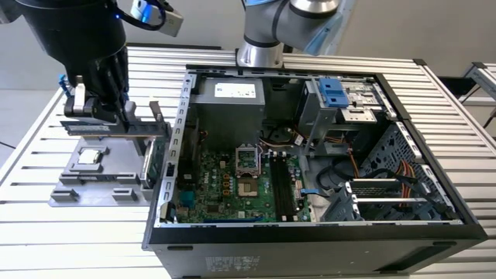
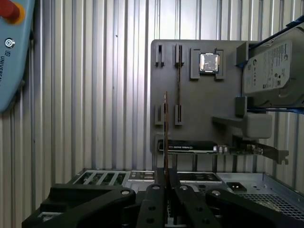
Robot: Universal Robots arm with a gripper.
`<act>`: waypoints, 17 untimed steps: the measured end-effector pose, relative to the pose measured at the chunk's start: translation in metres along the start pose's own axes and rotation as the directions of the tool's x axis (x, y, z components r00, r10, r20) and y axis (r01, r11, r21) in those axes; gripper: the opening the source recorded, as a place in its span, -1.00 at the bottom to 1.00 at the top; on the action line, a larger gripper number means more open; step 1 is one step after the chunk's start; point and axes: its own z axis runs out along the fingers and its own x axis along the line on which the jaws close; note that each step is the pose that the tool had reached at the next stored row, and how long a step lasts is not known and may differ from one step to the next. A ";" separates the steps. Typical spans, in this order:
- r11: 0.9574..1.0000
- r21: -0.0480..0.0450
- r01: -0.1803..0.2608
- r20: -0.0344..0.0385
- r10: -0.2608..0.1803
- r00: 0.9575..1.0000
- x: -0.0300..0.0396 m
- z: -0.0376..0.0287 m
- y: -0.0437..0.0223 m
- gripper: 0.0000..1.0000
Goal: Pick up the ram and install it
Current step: 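Pick up the ram and move it above insertion slot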
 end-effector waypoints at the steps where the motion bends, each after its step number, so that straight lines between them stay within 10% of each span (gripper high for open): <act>1: 1.000 0.000 0.000 0.000 0.000 1.000 0.0000 -0.0001 -0.0014 -1.00; 17: 1.000 0.000 0.000 0.000 0.000 1.000 0.0001 -0.0006 -0.0229 -1.00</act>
